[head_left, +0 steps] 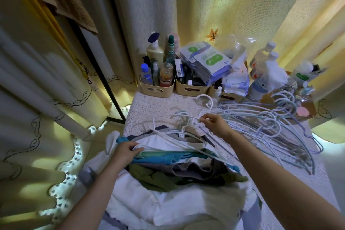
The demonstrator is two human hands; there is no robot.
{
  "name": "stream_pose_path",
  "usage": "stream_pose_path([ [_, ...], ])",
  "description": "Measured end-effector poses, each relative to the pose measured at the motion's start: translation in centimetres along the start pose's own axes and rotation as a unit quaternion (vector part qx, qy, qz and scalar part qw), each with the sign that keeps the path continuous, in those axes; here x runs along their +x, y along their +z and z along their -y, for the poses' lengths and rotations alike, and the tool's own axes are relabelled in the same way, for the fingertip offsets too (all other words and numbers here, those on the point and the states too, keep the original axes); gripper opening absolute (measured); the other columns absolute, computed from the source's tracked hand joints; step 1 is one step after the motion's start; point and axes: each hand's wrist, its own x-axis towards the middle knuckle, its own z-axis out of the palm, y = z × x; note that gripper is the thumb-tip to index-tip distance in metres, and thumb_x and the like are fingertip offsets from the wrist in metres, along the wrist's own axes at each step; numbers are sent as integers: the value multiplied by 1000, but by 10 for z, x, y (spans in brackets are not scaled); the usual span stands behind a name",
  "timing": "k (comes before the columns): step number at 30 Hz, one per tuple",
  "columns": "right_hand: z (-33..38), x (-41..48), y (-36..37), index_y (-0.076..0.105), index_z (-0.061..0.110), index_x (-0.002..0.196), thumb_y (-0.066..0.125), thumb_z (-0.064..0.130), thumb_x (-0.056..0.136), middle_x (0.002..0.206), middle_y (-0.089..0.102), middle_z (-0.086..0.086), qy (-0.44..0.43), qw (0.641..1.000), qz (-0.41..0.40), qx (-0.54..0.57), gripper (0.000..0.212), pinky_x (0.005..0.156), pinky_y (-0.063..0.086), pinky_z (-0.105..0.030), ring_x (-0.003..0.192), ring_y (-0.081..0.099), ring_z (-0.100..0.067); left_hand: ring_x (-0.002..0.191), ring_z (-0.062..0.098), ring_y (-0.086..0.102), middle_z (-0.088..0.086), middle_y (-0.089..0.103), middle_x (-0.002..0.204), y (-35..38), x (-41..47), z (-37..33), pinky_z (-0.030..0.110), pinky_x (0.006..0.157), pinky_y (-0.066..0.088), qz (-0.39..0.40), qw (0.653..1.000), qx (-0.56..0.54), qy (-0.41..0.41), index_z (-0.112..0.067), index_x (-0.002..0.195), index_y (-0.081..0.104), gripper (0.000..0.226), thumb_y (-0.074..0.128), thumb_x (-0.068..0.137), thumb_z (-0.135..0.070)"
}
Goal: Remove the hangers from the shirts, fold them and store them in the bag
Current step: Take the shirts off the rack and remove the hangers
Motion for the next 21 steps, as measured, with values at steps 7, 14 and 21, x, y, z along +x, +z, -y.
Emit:
stream_pose_path([
  [7, -33, -22, -63, 66, 7, 93, 55, 18, 95, 59, 51, -1, -45, 990, -113, -68, 16, 50, 37, -15, 53, 45, -14, 92, 10, 60, -10, 67, 96, 10, -3, 5, 26, 79, 44, -16, 999, 30, 28, -29, 97, 71, 11, 65, 88, -31],
  [14, -108, -46, -76, 70, -1, 98, 61, 16, 91, 85, 68, -17, 109, 963, -233, -87, 20, 68, 43, -33, 76, 59, -27, 89, 18, 63, 0, 71, 91, 12, 1, -7, 35, 88, 47, 16, 1000, 19, 7, -29, 74, 70, 26, 56, 92, -41],
  [21, -120, -62, -69, 71, 0, 102, 54, 18, 96, 96, 71, -21, 141, 914, -336, -178, 26, 72, 47, -35, 91, 62, -36, 86, 18, 64, -1, 69, 88, 15, 7, -10, 39, 87, 50, 33, 999, 32, 24, -22, 73, 74, 15, 71, 82, -34],
])
